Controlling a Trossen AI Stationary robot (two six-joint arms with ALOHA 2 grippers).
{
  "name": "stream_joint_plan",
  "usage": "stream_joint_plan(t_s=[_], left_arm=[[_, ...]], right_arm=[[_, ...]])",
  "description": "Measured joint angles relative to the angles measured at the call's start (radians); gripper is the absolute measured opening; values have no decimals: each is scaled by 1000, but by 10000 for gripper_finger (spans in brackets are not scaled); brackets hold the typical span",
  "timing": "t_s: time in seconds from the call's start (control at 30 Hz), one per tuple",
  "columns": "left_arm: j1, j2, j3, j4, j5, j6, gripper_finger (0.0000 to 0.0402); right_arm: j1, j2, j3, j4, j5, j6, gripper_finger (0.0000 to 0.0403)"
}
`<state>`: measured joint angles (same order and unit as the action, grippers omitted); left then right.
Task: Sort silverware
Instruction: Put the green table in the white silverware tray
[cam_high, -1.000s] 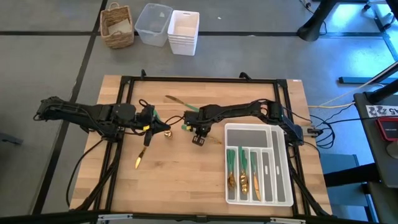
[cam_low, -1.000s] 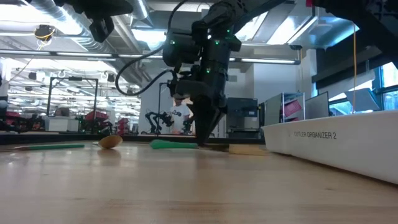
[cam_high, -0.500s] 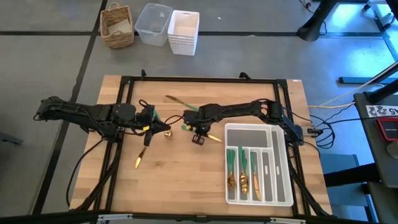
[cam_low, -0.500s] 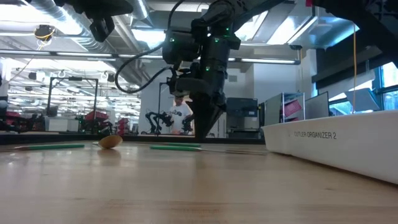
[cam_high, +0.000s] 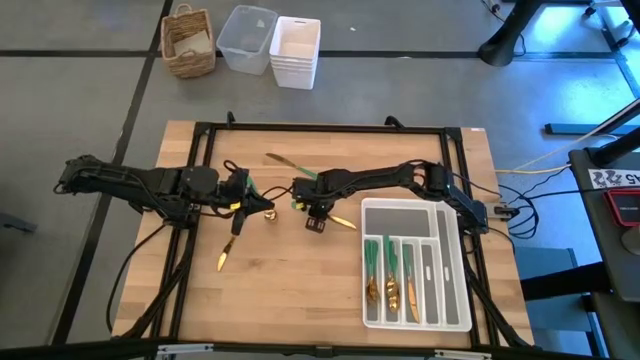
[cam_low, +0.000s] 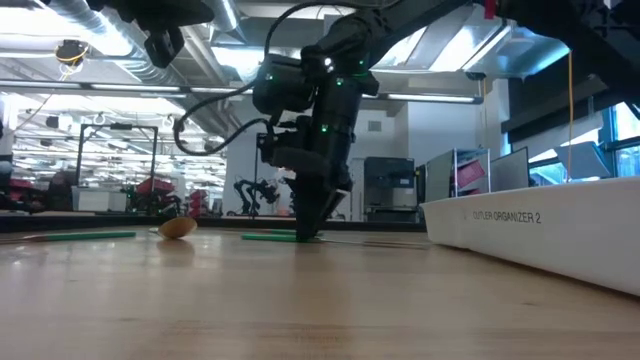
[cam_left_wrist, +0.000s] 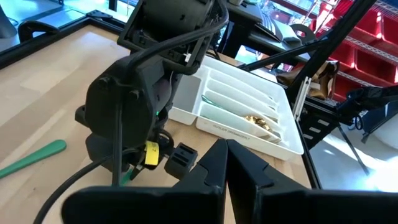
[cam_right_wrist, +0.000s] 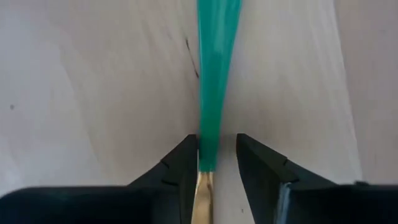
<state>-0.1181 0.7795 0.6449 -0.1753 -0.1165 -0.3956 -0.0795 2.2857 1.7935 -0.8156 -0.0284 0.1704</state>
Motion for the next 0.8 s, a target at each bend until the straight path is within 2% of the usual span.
stream_joint_plan(t_s=[0.23,0.57,0.8], left_arm=[[0,0,0,1,0,-1,0],[0,0,0,1,0,1,0],[0,0,0,0,0,3,0]], right_arm=[[1,19,5,-16,-17,-2,103],[1,29,4,-31,-75,1,7],[-1,30,2,-33,-155,8,4]])
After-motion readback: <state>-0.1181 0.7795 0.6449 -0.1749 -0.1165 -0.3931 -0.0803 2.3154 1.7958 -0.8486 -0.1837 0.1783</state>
